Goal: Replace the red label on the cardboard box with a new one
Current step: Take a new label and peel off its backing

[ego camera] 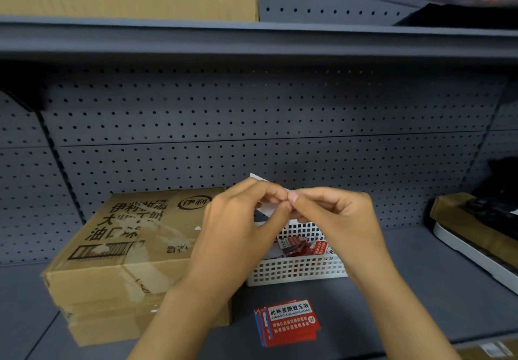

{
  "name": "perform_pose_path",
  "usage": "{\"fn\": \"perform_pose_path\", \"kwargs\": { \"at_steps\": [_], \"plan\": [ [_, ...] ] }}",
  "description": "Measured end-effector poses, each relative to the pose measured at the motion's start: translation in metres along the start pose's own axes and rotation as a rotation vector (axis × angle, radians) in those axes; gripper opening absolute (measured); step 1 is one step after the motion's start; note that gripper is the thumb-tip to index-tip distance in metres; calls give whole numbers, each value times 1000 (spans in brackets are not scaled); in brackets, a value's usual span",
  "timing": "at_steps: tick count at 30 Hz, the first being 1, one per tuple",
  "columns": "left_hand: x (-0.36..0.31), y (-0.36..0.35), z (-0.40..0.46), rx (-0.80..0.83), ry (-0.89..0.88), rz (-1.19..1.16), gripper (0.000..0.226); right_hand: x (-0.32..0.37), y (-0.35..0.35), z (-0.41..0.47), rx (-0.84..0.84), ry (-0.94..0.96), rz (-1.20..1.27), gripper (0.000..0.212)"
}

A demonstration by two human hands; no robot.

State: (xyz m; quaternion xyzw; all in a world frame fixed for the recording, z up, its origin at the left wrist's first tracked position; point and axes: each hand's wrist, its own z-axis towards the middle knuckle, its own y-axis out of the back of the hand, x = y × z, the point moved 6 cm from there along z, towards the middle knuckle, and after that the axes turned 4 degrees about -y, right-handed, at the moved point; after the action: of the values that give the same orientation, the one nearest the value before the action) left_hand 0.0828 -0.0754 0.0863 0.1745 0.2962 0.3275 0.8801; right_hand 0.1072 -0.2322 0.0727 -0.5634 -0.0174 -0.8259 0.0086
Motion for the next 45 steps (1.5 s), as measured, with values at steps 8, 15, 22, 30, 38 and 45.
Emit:
{"fn": "perform_pose_path", "kwargs": {
  "at_steps": [8, 15, 22, 30, 38, 45],
  "plan": [
    [9, 1, -1, 41, 139, -263, 12, -3, -4, -1, 30, 42, -50, 14],
    [21, -3, 0, 112, 258, -473, 4, -2, -5, 0, 10, 104, -94, 14],
    [25, -3, 0, 94, 296, -497, 13, -2, -8, 4, -27, 107, -68, 22],
    [53, -13, 3, -81, 562, -750, 26, -11, 13, 9, -185, 8, 21, 31],
    [58, -3, 6, -140, 420, -266, 16, -17, 50, 8, -326, -62, 0, 29],
    [51, -13, 10, -125, 350, 73, 5, -19, 96, 2, -445, -71, 52, 32]
  ]
}}
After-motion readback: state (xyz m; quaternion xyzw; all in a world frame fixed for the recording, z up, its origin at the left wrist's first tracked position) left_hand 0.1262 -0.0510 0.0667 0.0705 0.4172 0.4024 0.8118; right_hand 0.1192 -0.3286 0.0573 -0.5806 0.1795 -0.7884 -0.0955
